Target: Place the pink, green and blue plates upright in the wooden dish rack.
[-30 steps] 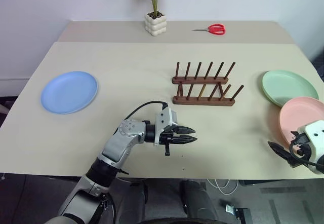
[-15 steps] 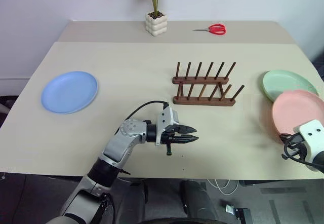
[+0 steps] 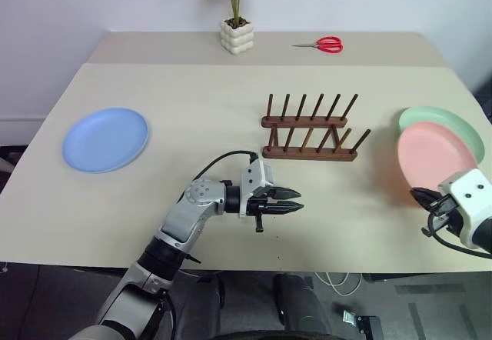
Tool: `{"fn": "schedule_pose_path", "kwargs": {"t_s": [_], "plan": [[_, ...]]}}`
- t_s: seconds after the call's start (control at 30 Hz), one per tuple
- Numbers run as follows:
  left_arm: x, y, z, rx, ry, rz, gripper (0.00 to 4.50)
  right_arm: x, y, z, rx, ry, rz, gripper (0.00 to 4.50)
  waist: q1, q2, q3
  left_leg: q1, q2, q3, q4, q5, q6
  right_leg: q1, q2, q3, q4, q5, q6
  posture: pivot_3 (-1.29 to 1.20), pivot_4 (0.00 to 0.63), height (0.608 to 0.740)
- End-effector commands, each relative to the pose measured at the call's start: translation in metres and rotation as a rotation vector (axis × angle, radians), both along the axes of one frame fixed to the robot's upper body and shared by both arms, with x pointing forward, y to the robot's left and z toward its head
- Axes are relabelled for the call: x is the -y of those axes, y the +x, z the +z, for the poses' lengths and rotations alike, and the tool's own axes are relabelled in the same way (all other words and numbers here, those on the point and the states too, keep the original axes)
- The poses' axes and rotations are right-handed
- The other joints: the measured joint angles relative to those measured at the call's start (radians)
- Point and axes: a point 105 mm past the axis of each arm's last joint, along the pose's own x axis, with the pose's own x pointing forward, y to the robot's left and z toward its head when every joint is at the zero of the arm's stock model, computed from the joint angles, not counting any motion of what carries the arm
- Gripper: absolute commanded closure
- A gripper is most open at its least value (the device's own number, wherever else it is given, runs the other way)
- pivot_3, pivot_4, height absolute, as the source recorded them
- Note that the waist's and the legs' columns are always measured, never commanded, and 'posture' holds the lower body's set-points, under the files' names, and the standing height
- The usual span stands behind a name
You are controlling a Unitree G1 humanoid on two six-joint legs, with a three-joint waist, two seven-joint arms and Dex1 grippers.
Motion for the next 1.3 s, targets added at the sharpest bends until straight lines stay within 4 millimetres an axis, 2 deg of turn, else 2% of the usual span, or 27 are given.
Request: {"fn": "schedule_pose_path", "kwargs": {"t_s": [0.03, 0.17, 0.33, 0.47, 0.6, 0.7, 0.83, 1.1, 1.3], "plan": [[0.000, 0.000, 0.008, 0.037, -0.026, 0.005, 3.40, 0.001, 0.007, 0.014, 0.055, -0.036, 0.014, 4.48, 0.000, 0.000, 0.000, 0.000, 0.000, 0.000, 0.000, 0.000, 0.000, 0.000, 0.000, 0.000, 0.000, 0.000, 0.000, 0.00, 0.150, 0.730], [-0.001, 0.000, 0.007, 0.036, -0.024, 0.013, 3.40, 0.002, 0.012, 0.018, 0.078, -0.031, 0.017, 4.48, -0.001, 0.000, 0.000, 0.000, 0.000, 0.000, 0.000, 0.000, 0.000, 0.000, 0.000, 0.000, 0.000, 0.000, 0.000, 0.00, 0.150, 0.730], [-0.003, 0.001, 0.007, 0.041, -0.023, 0.024, 3.40, 0.001, 0.025, 0.052, 0.220, -0.066, 0.045, 4.48, -0.003, 0.000, 0.000, 0.000, 0.000, 0.000, 0.000, 0.000, 0.000, 0.000, 0.000, 0.000, 0.000, 0.000, 0.000, 0.00, 0.150, 0.730], [-0.005, 0.005, 0.009, 0.052, -0.022, 0.039, 3.40, -0.012, 0.040, 0.122, 0.492, 0.045, 0.092, 4.48, -0.006, 0.001, 0.000, 0.000, 0.000, 0.000, 0.000, 0.000, 0.000, 0.000, 0.000, 0.000, 0.001, 0.000, 0.000, 0.00, 0.150, 0.730], [-0.010, 0.015, 0.017, 0.088, -0.047, 0.091, 3.40, -0.039, 0.046, 0.154, 0.626, 0.153, 0.215, 4.48, -0.001, 0.000, 0.000, 0.001, 0.000, -0.001, -0.001, 0.000, 0.000, 0.000, 0.000, 0.000, 0.001, 0.000, 0.000, 0.00, 0.150, 0.730], [-0.014, 0.020, 0.021, 0.095, -0.062, 0.118, 3.40, -0.054, 0.046, 0.160, 0.635, 0.220, 0.290, 4.48, 0.001, 0.000, 0.000, 0.000, 0.000, -0.001, -0.001, 0.000, 0.000, 0.000, 0.000, -0.001, 0.001, 0.000, 0.001, 0.00, 0.150, 0.730], [-0.025, 0.026, 0.022, 0.112, -0.052, 0.168, 3.40, -0.087, 0.049, 0.170, 0.578, 0.459, 0.448, 4.48, -0.005, 0.001, 0.000, 0.000, 0.000, -0.001, -0.001, 0.000, 0.000, 0.000, 0.000, -0.001, 0.001, 0.001, 0.001, 0.00, 0.150, 0.730], [-0.036, 0.027, 0.025, 0.131, -0.067, 0.239, 3.40, -0.090, 0.054, 0.177, 0.483, 0.771, 0.570, 4.48, 0.000, 0.000, 0.001, 0.000, 0.000, -0.002, -0.001, 0.000, 0.000, 0.000, 0.000, -0.001, 0.002, 0.001, 0.001, 0.00, 0.150, 0.730], [-0.045, 0.025, 0.024, 0.138, -0.063, 0.289, 3.40, -0.083, 0.059, 0.172, 0.361, 0.975, 0.624, 4.48, -0.002, 0.001, 0.000, 0.000, 0.000, -0.001, -0.001, 0.000, 0.000, 0.000, 0.000, -0.001, 0.002, 0.001, 0.001, 0.00, 0.150, 0.730]]}}
